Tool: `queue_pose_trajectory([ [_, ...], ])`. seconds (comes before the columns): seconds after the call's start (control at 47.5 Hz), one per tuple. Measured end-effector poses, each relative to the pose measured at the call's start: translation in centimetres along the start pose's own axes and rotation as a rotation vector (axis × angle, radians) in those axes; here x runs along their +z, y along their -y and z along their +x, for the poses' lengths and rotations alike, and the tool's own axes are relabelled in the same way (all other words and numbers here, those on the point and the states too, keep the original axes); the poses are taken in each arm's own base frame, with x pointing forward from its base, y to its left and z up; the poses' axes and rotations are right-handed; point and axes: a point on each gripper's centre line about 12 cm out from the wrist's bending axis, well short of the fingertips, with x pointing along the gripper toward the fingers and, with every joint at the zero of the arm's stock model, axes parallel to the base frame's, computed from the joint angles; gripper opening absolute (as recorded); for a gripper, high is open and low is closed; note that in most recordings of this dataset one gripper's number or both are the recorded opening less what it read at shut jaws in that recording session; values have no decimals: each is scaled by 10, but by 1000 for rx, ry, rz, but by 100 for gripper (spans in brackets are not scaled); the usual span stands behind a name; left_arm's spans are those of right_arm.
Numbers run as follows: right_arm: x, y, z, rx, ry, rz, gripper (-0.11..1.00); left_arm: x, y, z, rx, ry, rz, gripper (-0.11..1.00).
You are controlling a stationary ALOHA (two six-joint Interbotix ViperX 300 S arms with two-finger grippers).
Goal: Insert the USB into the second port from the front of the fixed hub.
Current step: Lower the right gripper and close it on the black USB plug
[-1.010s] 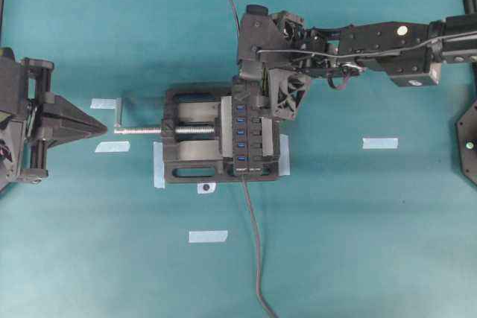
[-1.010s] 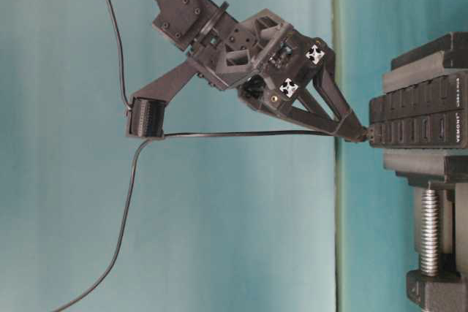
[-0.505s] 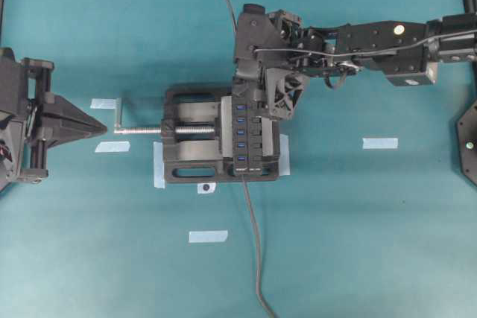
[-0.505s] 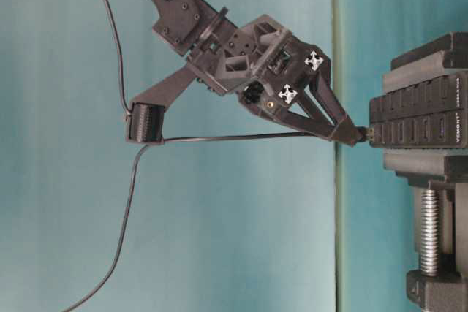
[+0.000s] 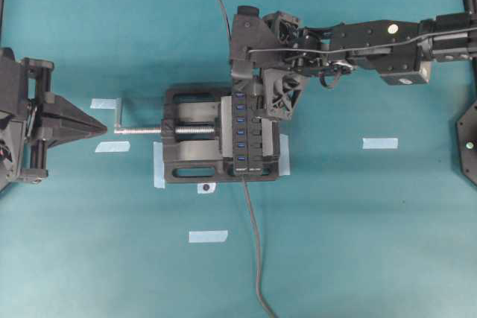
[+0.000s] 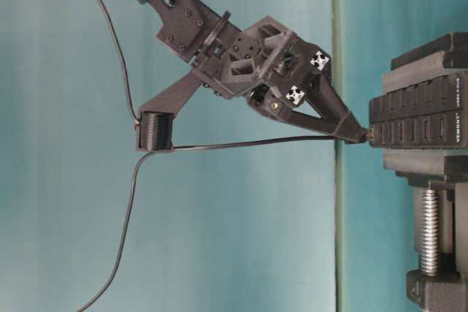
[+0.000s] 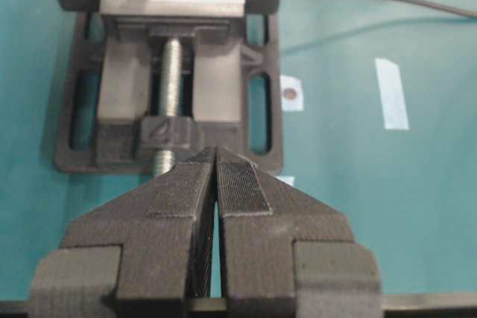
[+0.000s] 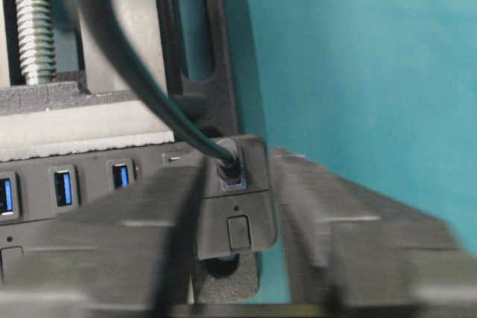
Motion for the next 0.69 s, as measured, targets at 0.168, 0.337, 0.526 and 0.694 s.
queue_pose_trajectory([
  [0.168,1,0,0,0,3,0,13,0,0,0,0,0,-1,0],
  [0.337,1,-2,0,4,4,-5,10,0,0,0,0,-2,0,0],
  [0.526,2,-3,-1,4,5,-6,10,0,0,0,0,0,0,0],
  [0.694,7,-3,-8,3,27,-5,10,0,0,0,0,0,-1,0],
])
